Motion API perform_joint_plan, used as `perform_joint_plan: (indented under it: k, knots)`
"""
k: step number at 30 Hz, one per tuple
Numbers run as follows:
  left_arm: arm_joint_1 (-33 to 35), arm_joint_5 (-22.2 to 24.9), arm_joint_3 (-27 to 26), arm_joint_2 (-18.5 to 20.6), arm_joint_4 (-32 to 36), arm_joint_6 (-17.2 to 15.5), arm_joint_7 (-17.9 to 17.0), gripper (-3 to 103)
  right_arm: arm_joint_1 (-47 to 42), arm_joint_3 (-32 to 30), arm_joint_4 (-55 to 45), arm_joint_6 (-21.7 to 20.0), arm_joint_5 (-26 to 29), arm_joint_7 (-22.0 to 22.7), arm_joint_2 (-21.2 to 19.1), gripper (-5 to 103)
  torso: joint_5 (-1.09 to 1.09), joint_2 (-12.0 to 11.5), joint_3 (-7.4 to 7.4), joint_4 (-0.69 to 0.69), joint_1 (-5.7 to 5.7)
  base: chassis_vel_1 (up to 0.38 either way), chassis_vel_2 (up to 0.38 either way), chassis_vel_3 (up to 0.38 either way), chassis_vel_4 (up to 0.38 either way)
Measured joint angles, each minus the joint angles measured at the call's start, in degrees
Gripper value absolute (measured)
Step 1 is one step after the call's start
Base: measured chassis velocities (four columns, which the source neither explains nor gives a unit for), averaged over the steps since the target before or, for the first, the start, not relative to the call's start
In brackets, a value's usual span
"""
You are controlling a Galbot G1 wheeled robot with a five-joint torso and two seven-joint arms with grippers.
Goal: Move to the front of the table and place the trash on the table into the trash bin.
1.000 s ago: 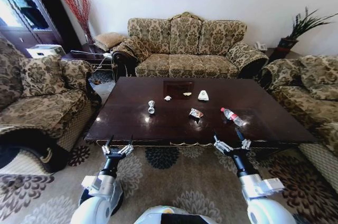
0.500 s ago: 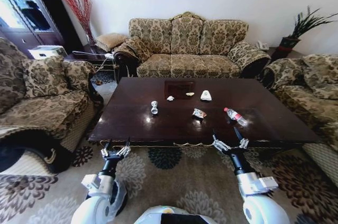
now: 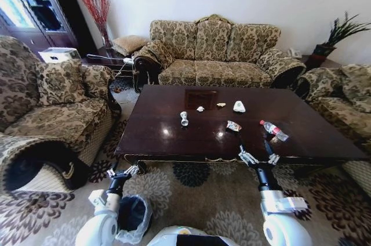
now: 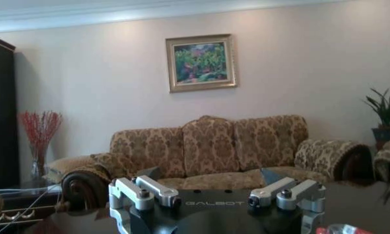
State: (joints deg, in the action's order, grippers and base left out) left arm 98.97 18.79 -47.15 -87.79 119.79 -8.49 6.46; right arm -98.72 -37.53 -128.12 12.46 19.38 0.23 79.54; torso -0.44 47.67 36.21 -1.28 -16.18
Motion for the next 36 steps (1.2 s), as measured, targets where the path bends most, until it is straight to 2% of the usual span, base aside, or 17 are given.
perform_joint_plan:
  k: [5, 13, 17, 19, 20, 22, 23, 26, 36]
  knots:
    - [0.2, 2.0, -1.8, 0.6, -4.1, -0.9, -0.1, 96, 0.9, 0.5, 1.9, 0.5, 0.2, -0.2, 0.1, 100, -0.04, 0.0, 0.0, -0.03, 0.0, 0.036, -0.069, -0.029, 0.072]
    - [-0.1, 1.0, -3.0, 1.2, -8.4, -0.8, 0.1, 96, 1.5, 1.1, 3.4, 0.8, 0.0, -0.2, 0.3, 100, -0.01, 0.0, -0.02, -0.02, 0.04, 0.158, -0.113, -0.159, 0.145]
    - [-1.0, -2.1, -3.7, 4.5, -16.2, -0.8, 1.9, 98, 1.6, 0.8, 3.9, 0.7, -0.5, -0.3, 0.4, 100, -0.03, 0.0, -0.04, -0.01, 0.07, 0.079, -0.108, -0.082, 0.101]
    - [-1.1, -2.5, -3.7, 5.3, -17.6, -0.8, 2.4, 98, 1.6, 0.7, 4.0, 0.7, -0.8, -0.3, 0.4, 100, -0.03, 0.0, -0.03, -0.02, 0.07, -0.007, -0.038, -0.034, 0.074]
    - [-1.9, -3.7, -3.4, 7.8, -22.0, -0.9, 4.1, 98, 1.5, 0.5, 4.4, 0.6, -1.5, -0.2, 0.3, 100, 0.0, 0.0, -0.01, -0.02, 0.03, 0.0, 0.0, 0.0, 0.0]
    - [-3.2, -5.4, -3.0, 10.0, -26.5, -1.0, 5.5, 98, 1.4, 0.5, 4.7, 0.4, -2.2, -0.2, 0.1, 100, -0.04, 0.0, 0.01, -0.02, -0.03, -0.035, 0.023, 0.052, -0.019]
    - [-3.2, -5.4, -3.0, 10.0, -26.5, -1.0, 5.5, 98, 1.4, 0.5, 4.7, 0.4, -2.2, -0.2, 0.1, 100, -0.04, 0.0, 0.01, -0.02, -0.03, -0.042, 0.029, 0.052, -0.019]
    - [-6.9, -8.3, -1.8, 13.7, -36.6, 0.3, 6.3, 100, 1.7, 0.5, 4.9, -0.2, -2.8, -0.2, 0.0, 100, -0.03, 0.0, 0.01, -0.02, -0.03, 0.0, 0.0, 0.0, 0.0]
    - [-13.5, -9.8, 0.5, 18.2, -49.6, 2.4, 8.2, 97, 2.8, 1.1, 6.3, -0.8, -3.8, -0.7, 0.3, 100, 0.0, 0.0, -0.01, -0.01, 0.01, 0.0, 0.0, 0.0, 0.0]
